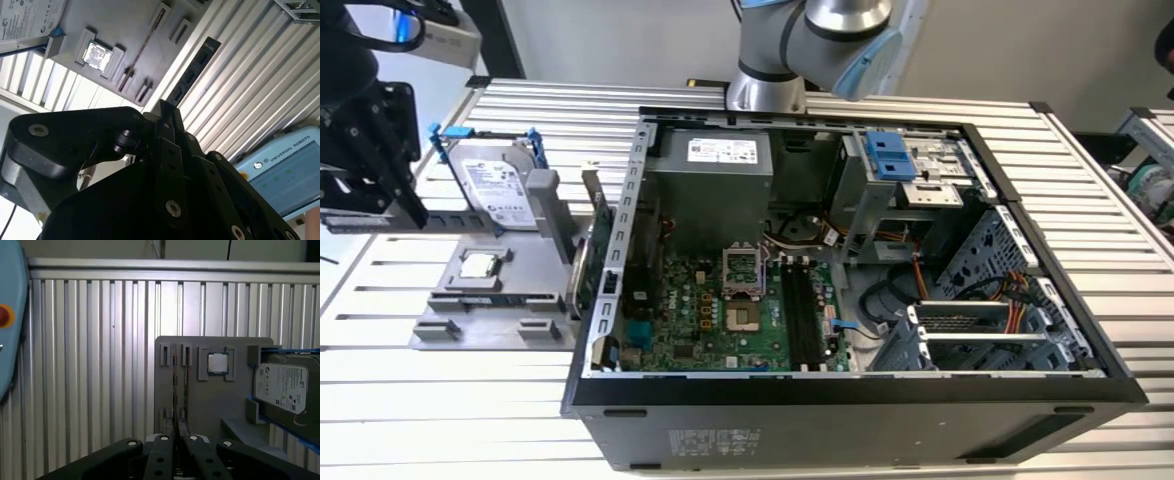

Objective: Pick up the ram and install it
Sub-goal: 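Pick up the ram and move it above insertion slot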

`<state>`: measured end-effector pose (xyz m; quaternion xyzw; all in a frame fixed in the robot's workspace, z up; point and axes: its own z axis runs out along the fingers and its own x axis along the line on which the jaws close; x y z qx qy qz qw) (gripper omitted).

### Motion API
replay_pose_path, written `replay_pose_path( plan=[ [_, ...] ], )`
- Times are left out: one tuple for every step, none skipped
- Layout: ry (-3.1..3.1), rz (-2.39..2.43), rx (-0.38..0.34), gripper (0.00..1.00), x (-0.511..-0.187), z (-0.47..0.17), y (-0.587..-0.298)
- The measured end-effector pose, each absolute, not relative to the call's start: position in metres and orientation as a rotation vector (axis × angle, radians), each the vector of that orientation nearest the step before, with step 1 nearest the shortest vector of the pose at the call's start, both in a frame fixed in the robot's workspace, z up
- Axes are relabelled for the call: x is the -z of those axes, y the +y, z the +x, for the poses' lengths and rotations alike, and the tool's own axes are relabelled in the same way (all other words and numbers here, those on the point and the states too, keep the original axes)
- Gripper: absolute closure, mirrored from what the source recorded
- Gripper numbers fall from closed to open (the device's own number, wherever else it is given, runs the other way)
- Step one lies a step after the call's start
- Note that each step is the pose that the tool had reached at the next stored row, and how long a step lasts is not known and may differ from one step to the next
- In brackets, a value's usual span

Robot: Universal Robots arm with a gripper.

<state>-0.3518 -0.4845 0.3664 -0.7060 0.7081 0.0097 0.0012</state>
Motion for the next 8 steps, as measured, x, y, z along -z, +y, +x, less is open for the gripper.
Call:
replay_pose_path(
  plan=[
    [2.223, -2.216, -0.030, 1.00, -0.3675, -0.3518, -0.4845],
    [2.223, -2.216, -0.030, 1.00, -0.3686, -0.3518, -0.4845],
    [2.223, -2.216, -0.030, 1.00, -0.3694, -0.3518, -0.4845],
    [2.223, -2.216, -0.030, 1.00, -0.3701, -0.3518, -0.4845],
    [2.223, -2.216, -0.030, 1.00, -0.3711, -0.3518, -0.4845],
    [2.223, -2.216, -0.030, 1.00, -0.3719, -0.3518, -0.4844],
    [2.223, -2.216, -0.030, 1.00, -0.3729, -0.3518, -0.4844],
    [2.223, -2.216, -0.030, 1.00, -0.3736, -0.3518, -0.4845]
  ],
)
